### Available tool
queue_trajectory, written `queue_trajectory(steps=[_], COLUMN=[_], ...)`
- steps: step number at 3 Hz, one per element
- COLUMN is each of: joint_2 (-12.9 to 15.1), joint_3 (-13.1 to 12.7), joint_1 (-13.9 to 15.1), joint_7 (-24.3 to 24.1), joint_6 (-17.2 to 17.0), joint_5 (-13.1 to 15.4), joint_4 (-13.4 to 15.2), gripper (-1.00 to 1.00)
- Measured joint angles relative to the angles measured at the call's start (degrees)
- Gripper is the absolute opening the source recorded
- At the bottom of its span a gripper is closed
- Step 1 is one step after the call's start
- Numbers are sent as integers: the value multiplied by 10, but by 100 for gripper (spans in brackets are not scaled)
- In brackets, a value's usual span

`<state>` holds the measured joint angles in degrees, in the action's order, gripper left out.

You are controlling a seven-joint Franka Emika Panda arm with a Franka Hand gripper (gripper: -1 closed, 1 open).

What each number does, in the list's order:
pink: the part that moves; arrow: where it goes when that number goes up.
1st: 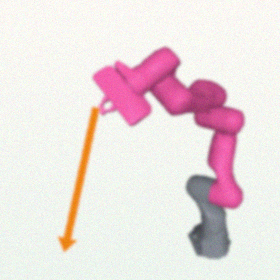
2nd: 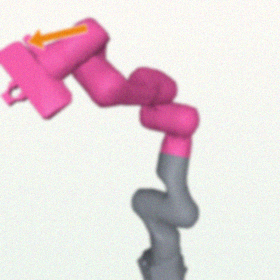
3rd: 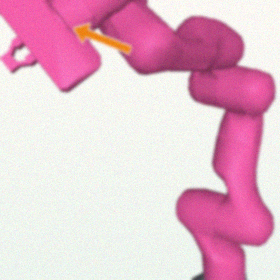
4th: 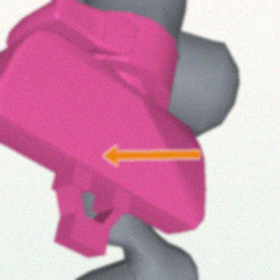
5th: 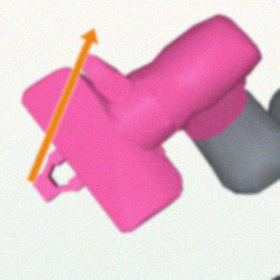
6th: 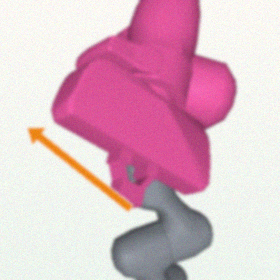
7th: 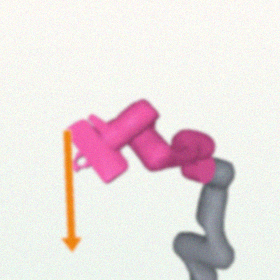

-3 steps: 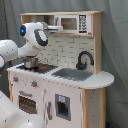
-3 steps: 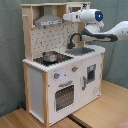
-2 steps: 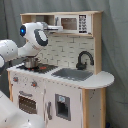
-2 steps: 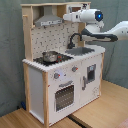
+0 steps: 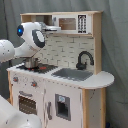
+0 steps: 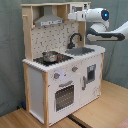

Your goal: Play with the kitchen

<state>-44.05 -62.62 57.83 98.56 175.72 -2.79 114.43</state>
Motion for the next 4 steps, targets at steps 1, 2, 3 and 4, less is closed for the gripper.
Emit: queue_trajectory(steps=[1,2,3,4], joint_2=[1,1,1,1], joint_3=[29,58,87,99], joint_1=[-41,-82,-122,-138], joint_7=[5,14,21,28], joint_6=[9,18,34,42], joint_5=[0,0,0,0], joint_4=[28,55,83,95], gripper=[-100,-100,-100,-100])
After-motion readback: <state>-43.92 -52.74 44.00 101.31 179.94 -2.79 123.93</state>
